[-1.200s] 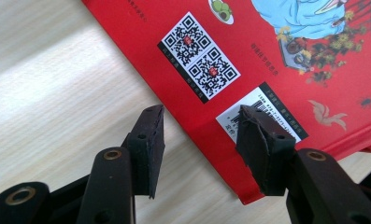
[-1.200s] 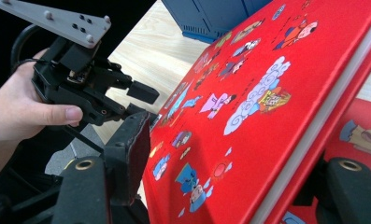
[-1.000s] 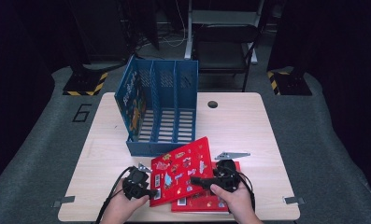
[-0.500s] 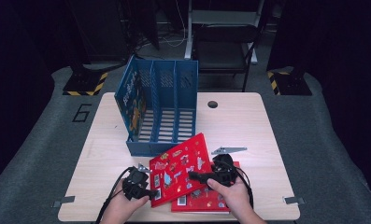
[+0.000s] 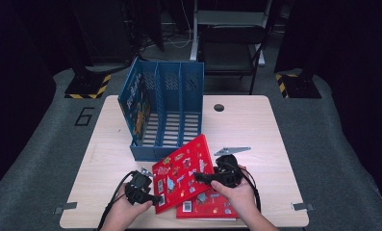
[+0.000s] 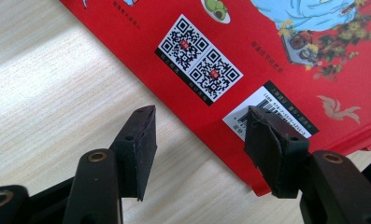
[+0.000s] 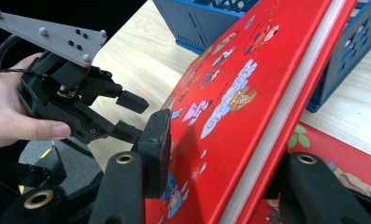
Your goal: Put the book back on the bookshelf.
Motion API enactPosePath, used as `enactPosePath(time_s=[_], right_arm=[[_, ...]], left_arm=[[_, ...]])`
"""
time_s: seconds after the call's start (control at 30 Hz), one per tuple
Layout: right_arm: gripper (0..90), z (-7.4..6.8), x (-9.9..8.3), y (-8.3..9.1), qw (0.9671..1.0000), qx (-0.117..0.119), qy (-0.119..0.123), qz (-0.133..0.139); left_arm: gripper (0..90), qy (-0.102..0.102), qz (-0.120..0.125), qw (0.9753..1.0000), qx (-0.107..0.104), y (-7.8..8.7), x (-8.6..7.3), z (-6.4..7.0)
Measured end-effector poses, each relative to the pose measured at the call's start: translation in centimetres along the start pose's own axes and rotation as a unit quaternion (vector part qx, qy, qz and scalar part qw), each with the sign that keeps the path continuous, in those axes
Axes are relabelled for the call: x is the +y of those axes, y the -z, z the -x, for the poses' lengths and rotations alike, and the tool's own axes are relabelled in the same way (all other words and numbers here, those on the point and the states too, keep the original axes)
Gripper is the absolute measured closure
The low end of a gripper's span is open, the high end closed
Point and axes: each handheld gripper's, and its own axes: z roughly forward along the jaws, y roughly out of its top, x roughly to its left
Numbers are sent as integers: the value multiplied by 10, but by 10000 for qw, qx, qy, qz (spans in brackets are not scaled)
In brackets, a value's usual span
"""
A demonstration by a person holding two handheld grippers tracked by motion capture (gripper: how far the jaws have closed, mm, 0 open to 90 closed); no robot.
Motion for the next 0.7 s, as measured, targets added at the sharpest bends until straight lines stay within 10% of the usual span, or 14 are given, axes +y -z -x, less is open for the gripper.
enactPosePath(time_s=[0.7], right_arm=[[633,-14,22,-7,9999,-60,107,-47]], left_arm=[[428,1,75,10000,65,3,-3,-3]])
